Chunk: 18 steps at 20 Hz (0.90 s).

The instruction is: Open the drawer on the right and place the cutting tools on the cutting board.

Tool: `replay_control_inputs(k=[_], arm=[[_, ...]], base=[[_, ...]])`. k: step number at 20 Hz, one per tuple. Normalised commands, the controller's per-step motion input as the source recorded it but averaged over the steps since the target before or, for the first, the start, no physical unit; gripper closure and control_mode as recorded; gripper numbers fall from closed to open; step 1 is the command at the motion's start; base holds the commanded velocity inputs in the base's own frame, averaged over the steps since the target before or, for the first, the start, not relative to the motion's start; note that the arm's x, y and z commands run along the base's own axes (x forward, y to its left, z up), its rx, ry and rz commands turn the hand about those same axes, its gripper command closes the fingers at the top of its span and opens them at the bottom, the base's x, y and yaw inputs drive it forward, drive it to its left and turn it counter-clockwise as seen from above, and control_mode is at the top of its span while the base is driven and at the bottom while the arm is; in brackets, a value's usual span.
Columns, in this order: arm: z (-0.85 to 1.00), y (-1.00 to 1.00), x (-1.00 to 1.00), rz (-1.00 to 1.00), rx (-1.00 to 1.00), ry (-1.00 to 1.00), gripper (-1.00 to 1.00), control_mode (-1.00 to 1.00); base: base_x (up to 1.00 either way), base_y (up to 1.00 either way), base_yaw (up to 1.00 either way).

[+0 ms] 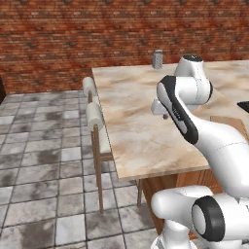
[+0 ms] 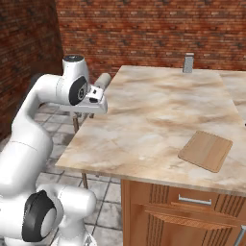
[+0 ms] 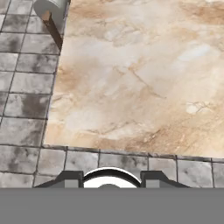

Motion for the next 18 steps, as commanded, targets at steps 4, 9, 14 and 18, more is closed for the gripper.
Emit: replay_control_inputs(k=[4,9,14,18], arm=[[-0.15,-0.39,-0.29,-0.01,-0.02,0.00,-1.00,-1.00],[-0.34,-0.92,-0.64,-0.21,0.09,-0.02,-1.00,-1.00],[-0.46,-1.00,-0.64,-0.34,0.16,-0.05,-1.00,-1.00],[-0.42,-1.00,-0.62,-0.33,0.18,-0.05,-1.00,-1.00]], base=[[0.00,0.00,0.00],[0.00,0.00,0.00],[0.00,0.00,0.00],[0.00,0.00,0.00]])
